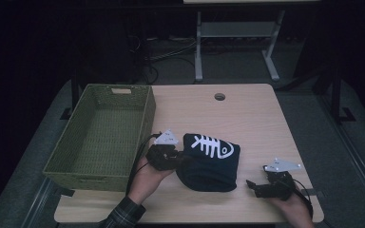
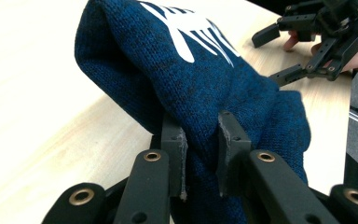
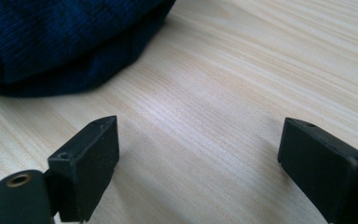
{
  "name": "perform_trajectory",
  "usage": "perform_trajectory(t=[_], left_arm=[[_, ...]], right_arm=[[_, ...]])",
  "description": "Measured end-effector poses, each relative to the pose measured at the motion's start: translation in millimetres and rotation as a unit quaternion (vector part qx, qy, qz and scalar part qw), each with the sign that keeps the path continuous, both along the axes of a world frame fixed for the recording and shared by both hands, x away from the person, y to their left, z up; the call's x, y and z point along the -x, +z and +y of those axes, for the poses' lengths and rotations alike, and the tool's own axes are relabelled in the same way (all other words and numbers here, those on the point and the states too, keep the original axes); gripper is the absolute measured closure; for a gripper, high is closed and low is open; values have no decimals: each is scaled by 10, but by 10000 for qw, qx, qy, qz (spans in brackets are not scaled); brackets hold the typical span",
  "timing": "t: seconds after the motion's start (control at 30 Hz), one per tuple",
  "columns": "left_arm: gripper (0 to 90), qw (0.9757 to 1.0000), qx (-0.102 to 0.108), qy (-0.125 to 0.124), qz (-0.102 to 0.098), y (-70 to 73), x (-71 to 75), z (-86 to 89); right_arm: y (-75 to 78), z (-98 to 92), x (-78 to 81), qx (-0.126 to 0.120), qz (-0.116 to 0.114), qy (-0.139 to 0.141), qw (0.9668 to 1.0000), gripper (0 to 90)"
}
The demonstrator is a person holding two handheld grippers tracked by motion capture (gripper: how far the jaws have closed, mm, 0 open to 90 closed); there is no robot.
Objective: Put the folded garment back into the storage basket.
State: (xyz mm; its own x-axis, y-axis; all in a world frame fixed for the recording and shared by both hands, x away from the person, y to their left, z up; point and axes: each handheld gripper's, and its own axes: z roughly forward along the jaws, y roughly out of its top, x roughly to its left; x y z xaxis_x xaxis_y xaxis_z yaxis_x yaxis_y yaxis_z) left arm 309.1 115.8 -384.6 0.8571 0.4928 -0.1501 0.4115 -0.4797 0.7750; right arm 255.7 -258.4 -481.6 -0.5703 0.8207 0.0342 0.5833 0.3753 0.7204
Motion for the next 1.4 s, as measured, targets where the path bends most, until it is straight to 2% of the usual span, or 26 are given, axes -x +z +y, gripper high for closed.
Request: perform_trajectory(t=[0.3,0.63,0.77,0.97,1.1,1.4], left_arm=[[759,9997,168,-152,-101,157,-23,82],[759,9991,306,-178,-239,389,-50,217],[759,9990,292,-193,-268,472,-72,287],[760,9987,368,-151,-317,579,-98,405],[759,9984,438,-73,-364,690,-119,554],[759,9980,442,45,-460,844,-127,821]], right_arm=[[-2,-2,-2,13,-17,0,10000,122],[-1,-3,-3,14,-21,-28,10000,122],[-1,-3,-3,13,-21,-31,10000,122],[-2,-3,-3,6,-10,-33,10000,122],[-1,-3,-3,9,-16,-37,10000,122],[-2,-5,-5,15,-26,-42,10000,122]])
